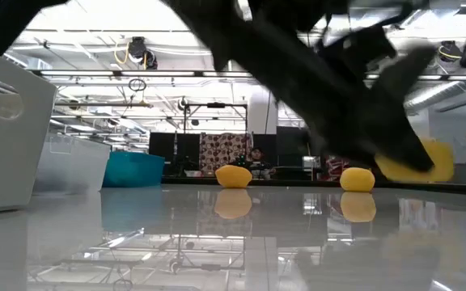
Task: Sort produce into baskets
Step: Put the lemon into the gray bin
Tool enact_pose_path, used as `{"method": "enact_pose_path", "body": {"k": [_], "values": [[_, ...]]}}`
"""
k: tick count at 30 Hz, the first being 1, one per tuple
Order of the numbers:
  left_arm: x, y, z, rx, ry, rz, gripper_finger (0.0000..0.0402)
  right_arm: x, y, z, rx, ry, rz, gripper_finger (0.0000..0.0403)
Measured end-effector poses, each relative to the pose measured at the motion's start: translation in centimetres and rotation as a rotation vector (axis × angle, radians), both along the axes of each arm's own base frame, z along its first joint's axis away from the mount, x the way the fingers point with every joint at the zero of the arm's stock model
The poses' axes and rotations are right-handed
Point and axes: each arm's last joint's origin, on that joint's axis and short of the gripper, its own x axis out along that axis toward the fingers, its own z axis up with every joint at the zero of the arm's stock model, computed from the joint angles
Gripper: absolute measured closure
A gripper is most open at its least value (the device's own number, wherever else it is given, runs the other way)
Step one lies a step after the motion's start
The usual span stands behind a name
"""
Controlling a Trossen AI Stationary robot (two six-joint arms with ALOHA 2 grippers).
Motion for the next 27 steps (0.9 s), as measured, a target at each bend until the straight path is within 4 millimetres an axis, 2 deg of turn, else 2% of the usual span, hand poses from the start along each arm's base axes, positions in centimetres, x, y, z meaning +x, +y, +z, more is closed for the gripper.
{"method": "enact_pose_path", "body": {"k": [3,7,11,14,17,21,27], "values": [[-1.7,-0.6,2.9,-0.051,0.122,-0.078,0.0226,-0.3,1.0,0.2,0.045,-0.047,0.035,0.0403],[-5.0,-1.6,7.1,-0.139,0.279,-0.076,0.0226,-0.5,2.2,0.6,0.076,-0.133,0.088,0.0403],[-9.2,-3.3,11.1,-0.181,0.413,-0.051,0.0226,-0.3,3.4,1.2,0.087,-0.222,0.164,0.0403],[-12.6,-5.2,13.1,-0.214,0.523,-0.011,0.0226,-0.2,4.0,1.8,0.071,-0.295,0.206,0.0403],[-15.4,-7.5,13.9,-0.243,0.603,0.052,0.0226,-0.1,4.4,2.2,0.044,-0.340,0.239,0.0403],[-18.4,-10.7,13.7,-0.237,0.682,0.093,0.0226,0.0,4.6,2.4,0.008,-0.359,0.284,0.0403],[-21.9,-13.1,13.4,-0.226,0.772,0.229,0.0227,0.1,4.7,2.5,-0.025,-0.365,0.316,0.0403]]}}
